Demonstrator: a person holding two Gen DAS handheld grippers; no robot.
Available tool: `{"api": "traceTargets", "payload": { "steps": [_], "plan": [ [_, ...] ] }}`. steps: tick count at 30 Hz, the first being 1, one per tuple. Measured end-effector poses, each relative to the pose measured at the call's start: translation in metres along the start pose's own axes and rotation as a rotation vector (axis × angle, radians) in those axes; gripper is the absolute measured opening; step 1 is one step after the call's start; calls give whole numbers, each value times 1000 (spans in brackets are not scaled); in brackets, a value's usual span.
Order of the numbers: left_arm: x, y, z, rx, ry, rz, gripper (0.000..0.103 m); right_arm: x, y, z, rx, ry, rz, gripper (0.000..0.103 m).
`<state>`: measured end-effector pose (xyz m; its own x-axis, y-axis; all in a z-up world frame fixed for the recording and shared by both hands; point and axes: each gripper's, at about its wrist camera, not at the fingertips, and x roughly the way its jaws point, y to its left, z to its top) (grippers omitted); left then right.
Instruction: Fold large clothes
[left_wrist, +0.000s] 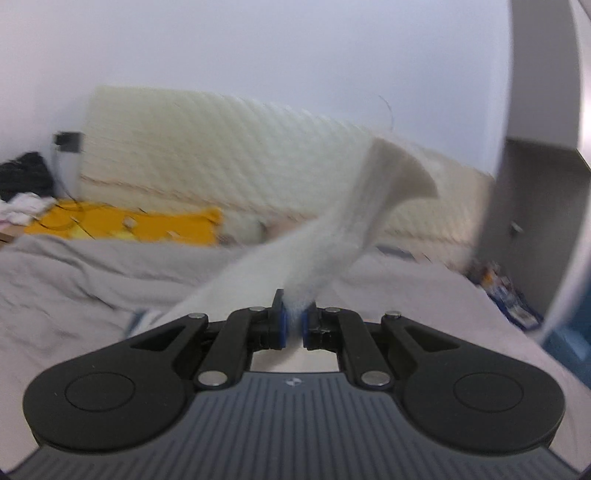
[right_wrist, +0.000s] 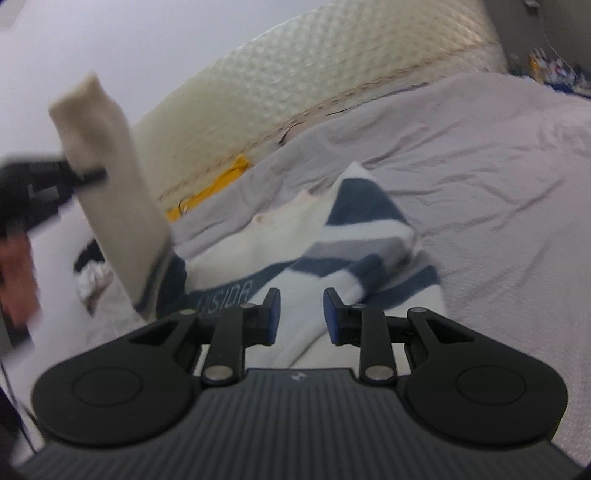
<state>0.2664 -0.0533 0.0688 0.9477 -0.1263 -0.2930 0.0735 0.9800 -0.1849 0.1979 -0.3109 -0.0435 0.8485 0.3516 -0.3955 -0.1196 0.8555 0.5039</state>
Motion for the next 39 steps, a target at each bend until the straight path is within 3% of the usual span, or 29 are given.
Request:
{"api": "traceTargets", "payload": {
  "steps": [3, 8, 14, 18, 20, 22, 24, 28, 30, 35, 39],
  "plan": [
    [15, -34, -53, 3, 72, -44, 9, -2, -13, 3, 44, -17, 15, 30],
    [43, -58, -146, 9, 223, -76, 9, -1, -30, 4, 88, -25, 14, 30],
    [58, -53, -200, 54, 338, -91, 9, 5, -42, 5, 128, -25, 4, 30],
    [65, -31, -194, 37, 373, -128, 12, 10, -41, 4, 114, -7, -8, 30],
    [61, -27, -179, 24, 403, -155, 27, 12, -40, 3, 108, 4, -17, 30],
    [48, -21, -175, 21, 410, -187, 58, 12, -37, 3, 102, 11, -17, 30],
    [31, -19, -172, 25, 417, -217, 65, 13, -33, 3, 90, 16, -26, 30],
    [4, 3, -166, -44, 463, -307, 66, 21, -22, -2, 52, 66, -52, 30],
    [-5, 14, -160, -67, 442, -314, 66, 29, -14, -5, 11, 88, -66, 30],
    [7, 32, -147, -45, 395, -239, 66, 47, 6, -16, -116, 148, -88, 30],
    [30, 43, -142, 4, 374, -127, 66, 65, 21, -22, -212, 173, -96, 30]
  ]
}}
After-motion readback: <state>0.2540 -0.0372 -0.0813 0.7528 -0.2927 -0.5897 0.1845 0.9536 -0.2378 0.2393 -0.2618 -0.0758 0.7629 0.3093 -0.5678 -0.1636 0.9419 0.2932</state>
